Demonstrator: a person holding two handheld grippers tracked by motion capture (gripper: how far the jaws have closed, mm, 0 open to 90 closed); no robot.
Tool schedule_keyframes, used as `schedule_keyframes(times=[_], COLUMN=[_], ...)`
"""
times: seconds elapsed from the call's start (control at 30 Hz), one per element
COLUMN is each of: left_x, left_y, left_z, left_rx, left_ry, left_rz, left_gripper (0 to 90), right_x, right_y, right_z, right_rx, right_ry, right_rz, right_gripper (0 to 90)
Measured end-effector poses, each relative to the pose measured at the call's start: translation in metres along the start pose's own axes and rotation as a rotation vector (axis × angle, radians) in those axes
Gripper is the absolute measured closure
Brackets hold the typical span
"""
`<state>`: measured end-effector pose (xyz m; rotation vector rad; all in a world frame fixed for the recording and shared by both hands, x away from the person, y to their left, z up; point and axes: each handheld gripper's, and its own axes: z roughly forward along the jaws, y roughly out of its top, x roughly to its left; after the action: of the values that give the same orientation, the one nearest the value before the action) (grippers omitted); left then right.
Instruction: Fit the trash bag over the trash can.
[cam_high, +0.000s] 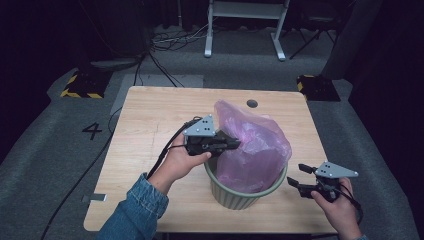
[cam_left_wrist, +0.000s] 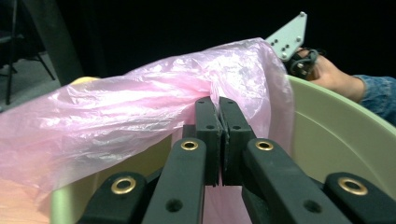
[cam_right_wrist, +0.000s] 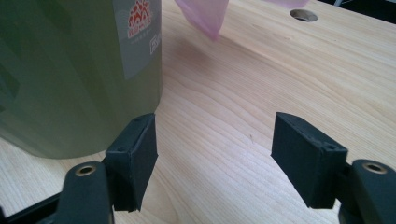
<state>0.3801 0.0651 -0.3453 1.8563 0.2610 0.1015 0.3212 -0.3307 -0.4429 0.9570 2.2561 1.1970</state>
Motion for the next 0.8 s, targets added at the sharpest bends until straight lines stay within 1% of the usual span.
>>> schedule_keyframes(times=[0.2, 0.33, 0.47, 0.57, 0.67, 0.73, 0.8], left_x=[-0.005, -0.006, -0.012, -0.016, -0.019, -0.021, -0.022], left_y=[0.001, 0.002, 0.003, 0.003, 0.003, 0.004, 0.003], left_z=[-0.001, -0.003, -0.004, -0.006, -0.009, -0.011, -0.012], left_rx=[0.027, 0.049, 0.079, 0.087, 0.086, 0.098, 0.099], left_ry=[-0.012, -0.014, -0.018, -0.022, -0.024, -0.023, -0.026], left_rz=[0.003, 0.005, 0.021, 0.029, 0.017, 0.025, 0.021], left_gripper=[88.0, 87.5, 86.1, 85.1, 85.1, 85.2, 85.1], right_x=[-0.001, -0.003, -0.005, -0.006, -0.007, -0.006, -0.006], right_y=[0.005, 0.011, 0.023, 0.031, 0.038, 0.043, 0.049], right_z=[-0.003, -0.009, -0.018, -0.022, -0.026, -0.028, -0.031], right_rx=[-0.009, -0.029, -0.056, -0.069, -0.084, -0.092, -0.102], right_ry=[0.001, 0.01, 0.018, 0.018, 0.023, 0.034, 0.051], right_rz=[-0.006, -0.002, 0.0, -0.008, -0.005, 0.001, 0.001], right_gripper=[31.6, 30.9, 30.5, 30.1, 29.8, 29.4, 29.4])
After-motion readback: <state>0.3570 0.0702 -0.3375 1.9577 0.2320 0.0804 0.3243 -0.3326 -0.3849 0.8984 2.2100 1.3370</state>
